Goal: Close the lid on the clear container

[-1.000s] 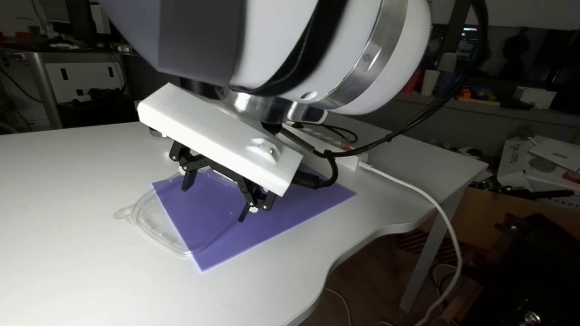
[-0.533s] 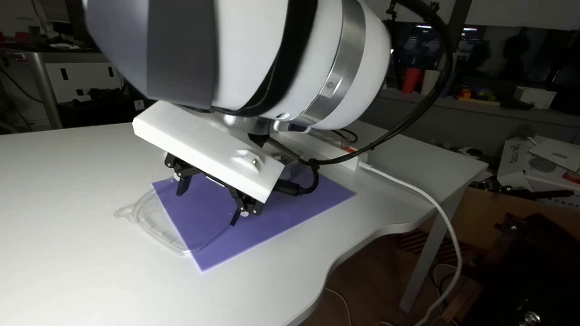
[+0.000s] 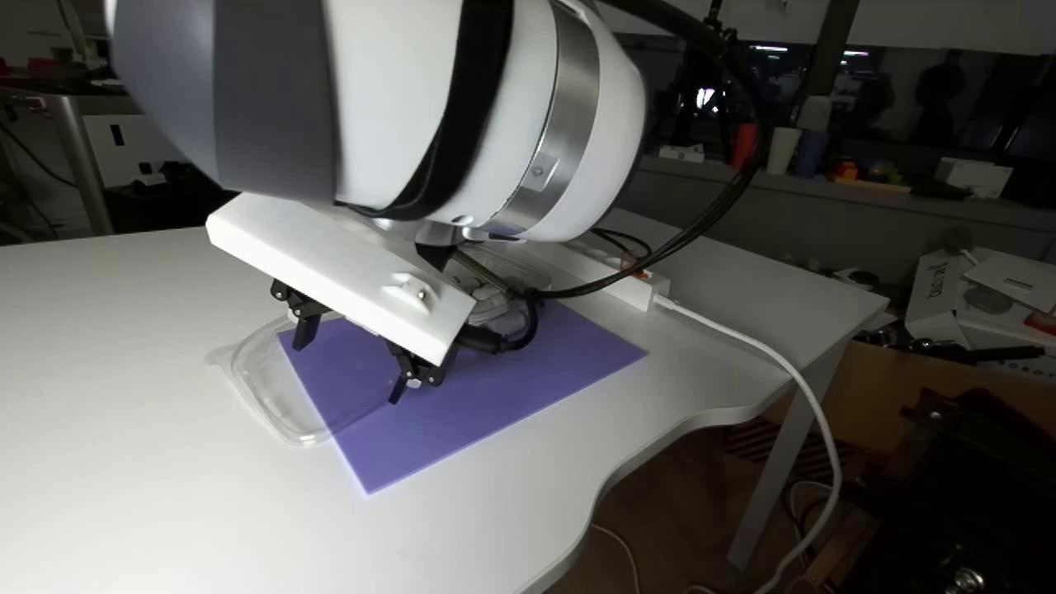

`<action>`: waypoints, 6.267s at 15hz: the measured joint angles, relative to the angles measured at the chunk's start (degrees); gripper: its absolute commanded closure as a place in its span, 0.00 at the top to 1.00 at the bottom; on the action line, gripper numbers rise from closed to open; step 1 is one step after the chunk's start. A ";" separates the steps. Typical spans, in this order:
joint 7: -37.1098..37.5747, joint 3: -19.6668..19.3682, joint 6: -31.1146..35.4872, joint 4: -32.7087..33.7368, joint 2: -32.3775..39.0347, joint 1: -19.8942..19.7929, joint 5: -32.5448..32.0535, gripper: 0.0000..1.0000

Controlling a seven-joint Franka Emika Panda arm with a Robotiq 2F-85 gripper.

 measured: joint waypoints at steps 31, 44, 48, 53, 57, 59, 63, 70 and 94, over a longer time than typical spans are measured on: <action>9.45 3.49 -0.16 -1.15 1.25 -0.26 -0.07 1.00; 9.58 -1.87 0.06 1.64 -0.01 3.92 1.89 1.00; 9.78 -6.54 0.03 3.21 -0.82 9.14 5.50 1.00; 11.28 -8.35 0.11 5.04 -0.87 13.10 7.16 1.00; 12.34 -7.30 0.14 11.35 -1.48 13.40 7.03 1.00; 12.34 -7.72 0.13 15.30 -1.82 14.15 7.05 1.00; 12.33 -11.04 0.10 23.07 -1.90 17.60 8.19 1.00; 15.56 -24.87 0.05 32.18 -1.58 29.17 11.48 1.00; 19.08 -28.40 0.05 19.58 3.72 36.92 16.82 1.00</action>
